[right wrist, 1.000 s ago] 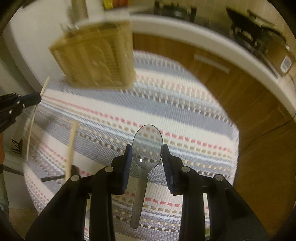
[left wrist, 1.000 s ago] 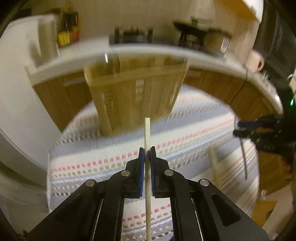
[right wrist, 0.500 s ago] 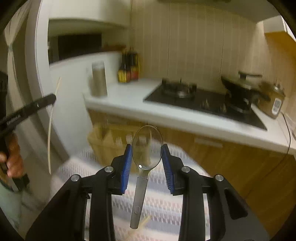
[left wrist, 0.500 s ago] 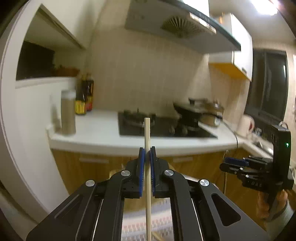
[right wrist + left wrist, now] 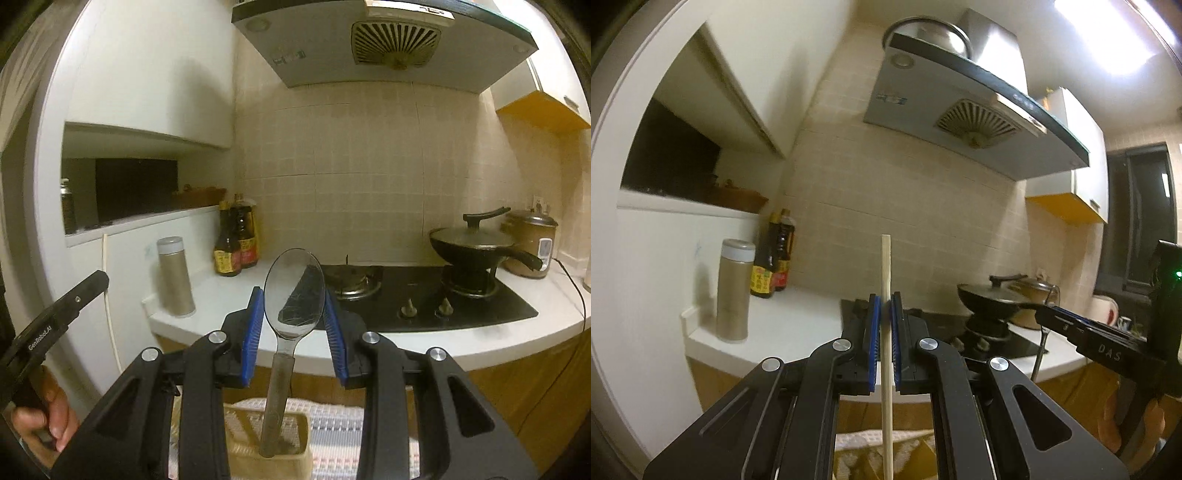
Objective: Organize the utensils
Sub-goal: 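Lift the chopstick and clear spoon over the beige caddy and open both tools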
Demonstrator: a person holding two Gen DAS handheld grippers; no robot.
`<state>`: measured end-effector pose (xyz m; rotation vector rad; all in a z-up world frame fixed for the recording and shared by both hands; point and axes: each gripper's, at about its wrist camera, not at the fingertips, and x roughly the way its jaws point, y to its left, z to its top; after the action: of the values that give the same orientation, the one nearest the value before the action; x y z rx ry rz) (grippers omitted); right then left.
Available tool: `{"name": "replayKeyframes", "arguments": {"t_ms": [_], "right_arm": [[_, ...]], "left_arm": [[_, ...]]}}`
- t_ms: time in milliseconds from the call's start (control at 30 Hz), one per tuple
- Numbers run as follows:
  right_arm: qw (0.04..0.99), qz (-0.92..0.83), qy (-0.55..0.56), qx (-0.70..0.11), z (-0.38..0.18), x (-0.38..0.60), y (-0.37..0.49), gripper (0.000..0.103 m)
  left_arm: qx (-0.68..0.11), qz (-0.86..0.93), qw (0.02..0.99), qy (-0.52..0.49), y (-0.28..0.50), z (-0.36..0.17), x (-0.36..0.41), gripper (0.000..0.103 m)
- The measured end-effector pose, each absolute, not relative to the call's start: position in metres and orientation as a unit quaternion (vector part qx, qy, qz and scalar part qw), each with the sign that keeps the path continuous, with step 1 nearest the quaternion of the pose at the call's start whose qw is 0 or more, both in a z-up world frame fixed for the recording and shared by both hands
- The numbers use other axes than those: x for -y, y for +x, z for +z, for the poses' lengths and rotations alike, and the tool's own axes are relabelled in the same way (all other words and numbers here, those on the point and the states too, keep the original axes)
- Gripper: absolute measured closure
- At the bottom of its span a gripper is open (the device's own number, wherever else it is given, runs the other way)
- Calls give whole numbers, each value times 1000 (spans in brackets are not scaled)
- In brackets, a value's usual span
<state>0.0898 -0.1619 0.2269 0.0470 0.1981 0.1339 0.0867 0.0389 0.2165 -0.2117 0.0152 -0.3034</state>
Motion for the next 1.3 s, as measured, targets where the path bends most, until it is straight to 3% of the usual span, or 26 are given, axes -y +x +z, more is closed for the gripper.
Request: {"name": "replayKeyframes", "arguments": {"t_ms": [567,967,1100,1133,1167,1300], "right_arm": [[995,44,-19,-88,144,135,140,73],[986,66,17,-153,112,153,151,73],[979,90,39,-179,114,162,144,72],[977,94,44,-186,115,164,141,67],[975,97,49,-192,116,167,138,62],[969,109,66,-214,123,178,120,62]], "left_arm": [[-26,-123,987,-103,150,142,-39,99],[-57,-149,983,-95,150,120,-38,98],[-62,-157,982,-83,137,124,-39,82],[-63,-158,982,-80,133,125,-40,77],[-66,-158,982,-78,129,127,-41,75],[-71,-167,980,-77,111,135,-48,64]]}}
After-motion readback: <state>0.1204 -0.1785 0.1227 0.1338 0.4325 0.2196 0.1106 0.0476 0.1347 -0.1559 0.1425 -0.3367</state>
